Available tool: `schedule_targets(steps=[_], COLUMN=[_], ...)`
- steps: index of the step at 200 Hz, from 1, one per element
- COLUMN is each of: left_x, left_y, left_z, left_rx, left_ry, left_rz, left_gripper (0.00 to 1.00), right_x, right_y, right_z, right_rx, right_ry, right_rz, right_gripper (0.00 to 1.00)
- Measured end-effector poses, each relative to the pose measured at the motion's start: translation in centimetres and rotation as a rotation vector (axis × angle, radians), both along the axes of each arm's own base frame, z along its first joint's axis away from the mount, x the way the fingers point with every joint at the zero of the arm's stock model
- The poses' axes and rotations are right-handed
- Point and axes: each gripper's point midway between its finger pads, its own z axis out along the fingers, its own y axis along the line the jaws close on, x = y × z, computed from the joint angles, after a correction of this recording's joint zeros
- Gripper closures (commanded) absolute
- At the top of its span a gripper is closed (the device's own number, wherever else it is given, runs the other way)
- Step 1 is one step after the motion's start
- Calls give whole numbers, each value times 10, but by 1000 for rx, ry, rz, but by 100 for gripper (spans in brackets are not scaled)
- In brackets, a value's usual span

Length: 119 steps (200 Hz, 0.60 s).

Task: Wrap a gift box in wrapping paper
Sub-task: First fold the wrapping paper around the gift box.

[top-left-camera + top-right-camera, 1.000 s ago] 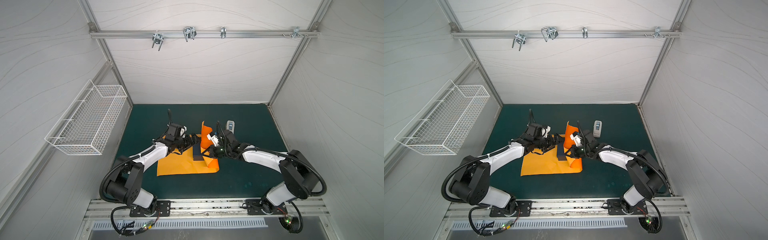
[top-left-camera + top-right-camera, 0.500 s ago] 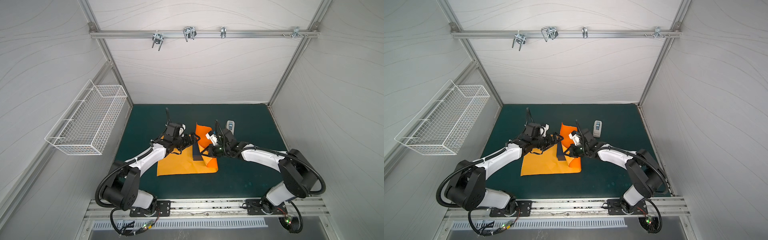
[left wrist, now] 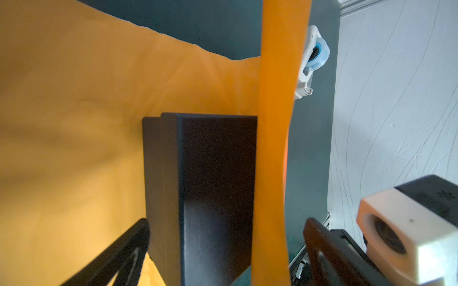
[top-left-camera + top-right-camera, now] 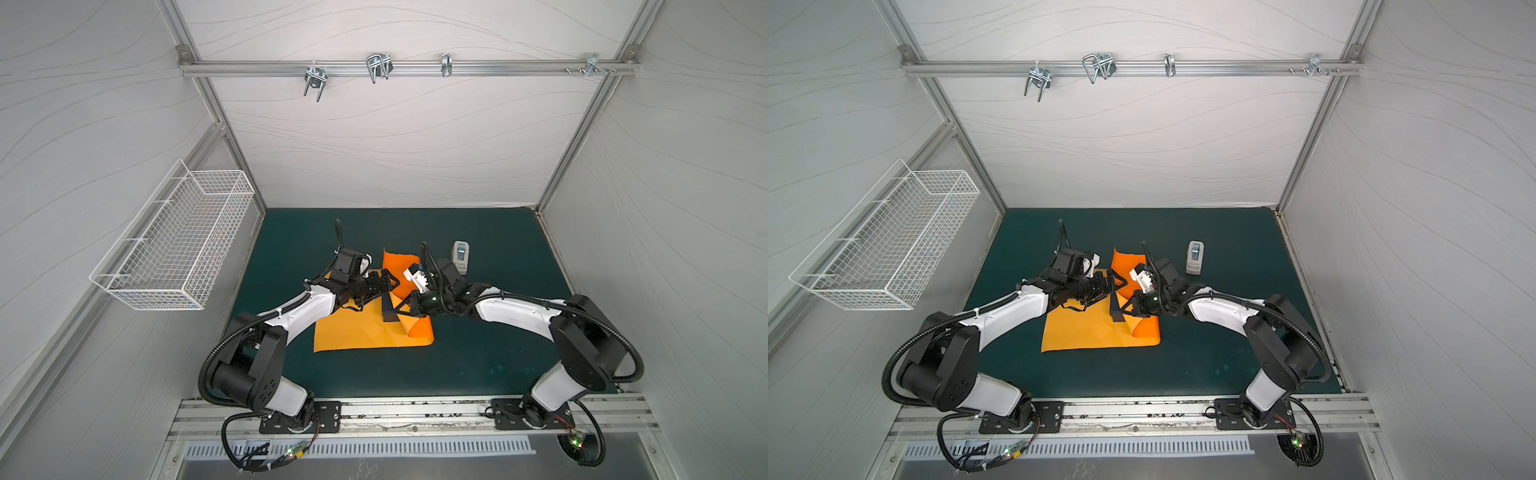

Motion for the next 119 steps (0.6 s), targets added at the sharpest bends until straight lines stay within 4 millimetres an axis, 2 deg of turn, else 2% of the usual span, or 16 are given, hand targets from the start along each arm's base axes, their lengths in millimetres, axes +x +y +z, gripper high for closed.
schedule_targets(steps=[52, 119], left_x=[4, 7], left_y=[11, 19], left_z=[-2, -3], left_rx=[6, -5], left_ry=[14, 21], left_rz=[32, 48], left_gripper=[20, 48], right_x=[0, 0], right_y=[11, 23], right_z=[0, -5], right_rx=[5, 6], right_ry=[20, 50], right_rz=[1, 0], right_gripper=[100, 100])
